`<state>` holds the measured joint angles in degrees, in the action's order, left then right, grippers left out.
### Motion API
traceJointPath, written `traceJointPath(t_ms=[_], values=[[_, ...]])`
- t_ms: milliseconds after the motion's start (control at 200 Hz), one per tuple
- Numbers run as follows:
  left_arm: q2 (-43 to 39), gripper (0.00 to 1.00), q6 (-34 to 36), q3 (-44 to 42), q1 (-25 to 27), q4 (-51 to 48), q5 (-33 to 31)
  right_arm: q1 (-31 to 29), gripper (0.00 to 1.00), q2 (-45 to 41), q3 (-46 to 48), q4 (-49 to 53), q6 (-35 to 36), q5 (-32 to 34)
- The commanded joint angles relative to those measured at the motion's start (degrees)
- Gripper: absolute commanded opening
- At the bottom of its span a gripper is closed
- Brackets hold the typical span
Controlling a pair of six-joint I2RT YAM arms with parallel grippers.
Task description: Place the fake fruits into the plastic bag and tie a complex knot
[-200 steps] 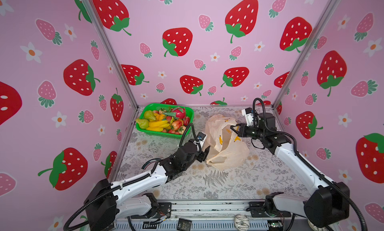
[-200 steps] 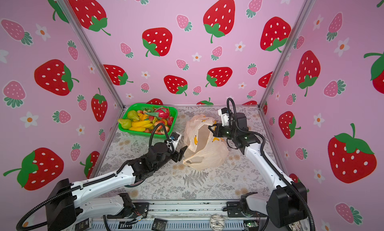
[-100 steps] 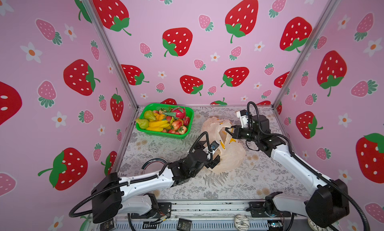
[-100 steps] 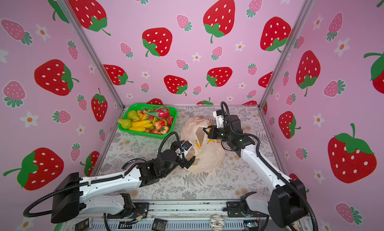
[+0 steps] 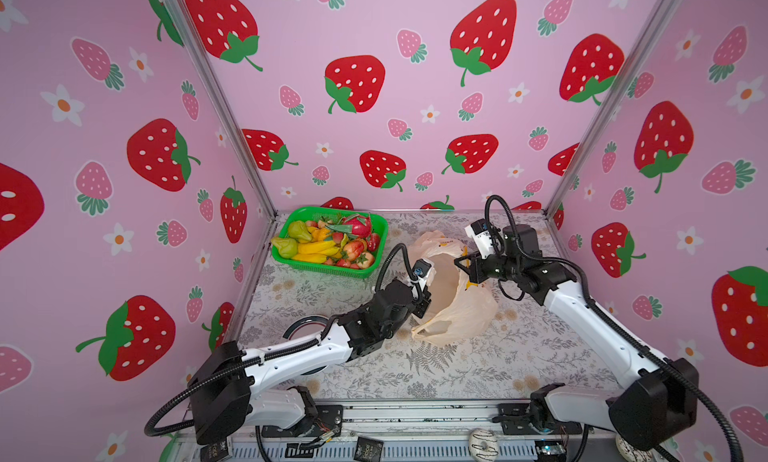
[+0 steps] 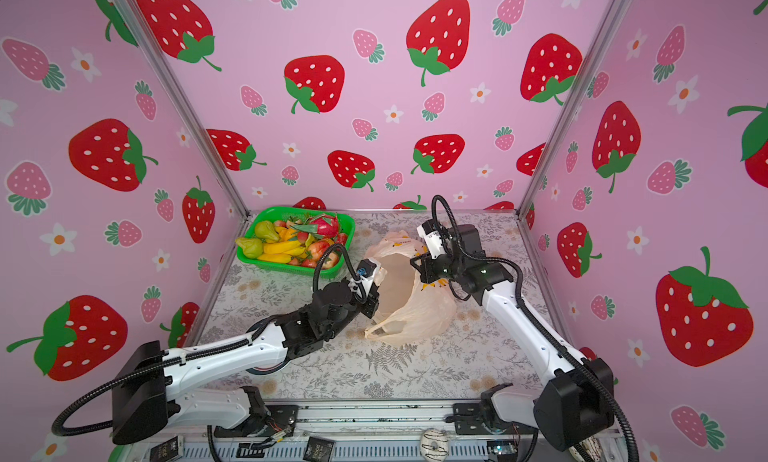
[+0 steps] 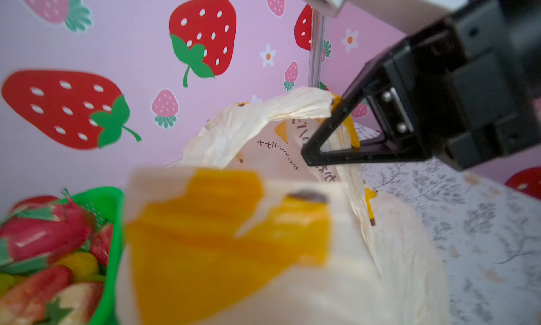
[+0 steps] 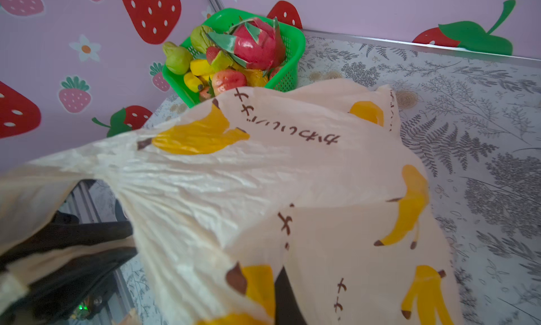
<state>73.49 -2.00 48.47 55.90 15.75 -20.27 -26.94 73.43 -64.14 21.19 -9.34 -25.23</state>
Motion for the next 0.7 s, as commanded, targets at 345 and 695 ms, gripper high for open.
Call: traceJointPath(t_ms=[345, 695], values=[[-5.8, 0.00, -32.2, 8.6, -6.2, -6.7, 20.9, -9.3, 0.39, 0.6, -0.3, 1.4, 3.0, 43.3], [-6.1, 0.00, -36.1, 8.6, -10.9, -8.7, 26.7, -11.4, 0.39, -0.8, 1.7, 0.3, 7.8, 41.7]])
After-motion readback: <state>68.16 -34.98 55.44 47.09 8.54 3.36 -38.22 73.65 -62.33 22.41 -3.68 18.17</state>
